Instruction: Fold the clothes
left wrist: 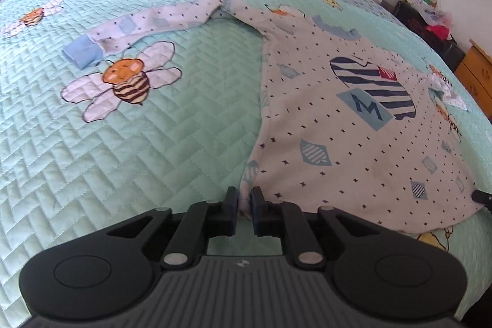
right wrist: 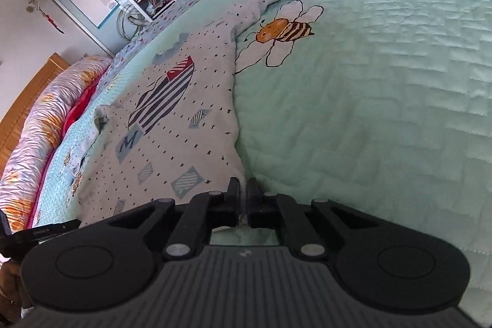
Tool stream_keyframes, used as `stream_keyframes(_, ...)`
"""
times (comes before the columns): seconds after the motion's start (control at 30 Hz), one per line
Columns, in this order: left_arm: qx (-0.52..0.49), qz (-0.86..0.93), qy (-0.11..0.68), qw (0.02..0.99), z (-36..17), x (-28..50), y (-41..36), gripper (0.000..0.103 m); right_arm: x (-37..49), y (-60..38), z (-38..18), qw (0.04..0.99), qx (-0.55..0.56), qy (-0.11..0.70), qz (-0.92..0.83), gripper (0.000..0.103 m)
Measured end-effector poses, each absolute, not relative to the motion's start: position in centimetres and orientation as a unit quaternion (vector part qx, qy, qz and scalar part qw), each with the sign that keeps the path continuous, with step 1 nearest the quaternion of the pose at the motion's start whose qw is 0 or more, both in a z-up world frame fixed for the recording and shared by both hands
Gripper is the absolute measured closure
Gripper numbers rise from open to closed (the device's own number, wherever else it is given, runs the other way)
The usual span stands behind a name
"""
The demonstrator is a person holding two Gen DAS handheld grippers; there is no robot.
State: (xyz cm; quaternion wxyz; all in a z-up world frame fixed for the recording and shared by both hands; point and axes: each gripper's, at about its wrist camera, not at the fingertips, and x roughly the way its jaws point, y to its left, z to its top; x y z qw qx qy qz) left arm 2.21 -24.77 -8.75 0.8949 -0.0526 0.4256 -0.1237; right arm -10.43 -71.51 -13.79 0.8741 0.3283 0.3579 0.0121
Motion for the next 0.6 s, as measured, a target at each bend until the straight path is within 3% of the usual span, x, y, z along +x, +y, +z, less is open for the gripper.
stream_keyframes(0.07, -0.061, -0.115, 0.414, 0.901, -8.3, 1.4, -24.3, 0.083, -10.8, -71.6, -13.6, 0.875, 0.332, 0.352, 0.002, 0.092)
stream_keyframes(0.13, -0.066, -0.078, 0.401, 0.910, -7.5, 0.2, -24.0, 0.082, -11.9, -72.0, -12.8, 0.878, 0.350, 0.325, -0.016, 0.077)
stream_keyframes(0.17, -0.073, -0.067, 0.395, 0.913, -7.0, -0.4, -24.1, 0.082, -12.4, -72.0, -12.2, 0.883, 0.352, 0.309, -0.022, 0.076)
stream_keyframes(0.43, -0.117, -0.275, 0.384, 0.873, -5.2, -1.8, -33.3, 0.081, -9.1, -65.4, -12.0, 0.856, 0.398, 0.303, 0.130, 0.077)
stream_keyframes(0.53, -0.090, -0.228, 0.448, 0.860, -8.7, 0.5, -35.1, 0.085, -7.2, -62.5, -12.7, 0.829, 0.419, 0.314, 0.197, 0.093)
stream_keyframes(0.57, -0.081, -0.198, 0.468, 0.857, -10.2, 1.0, -35.0, 0.099, -6.5, -62.1, -14.0, 0.823, 0.419, 0.333, 0.189, 0.093)
stream_keyframes(0.6, -0.099, -0.200, 0.455, 0.862, -10.4, 0.9, -34.3, 0.099, -6.0, -61.9, -15.4, 0.820, 0.412, 0.358, 0.173, 0.093)
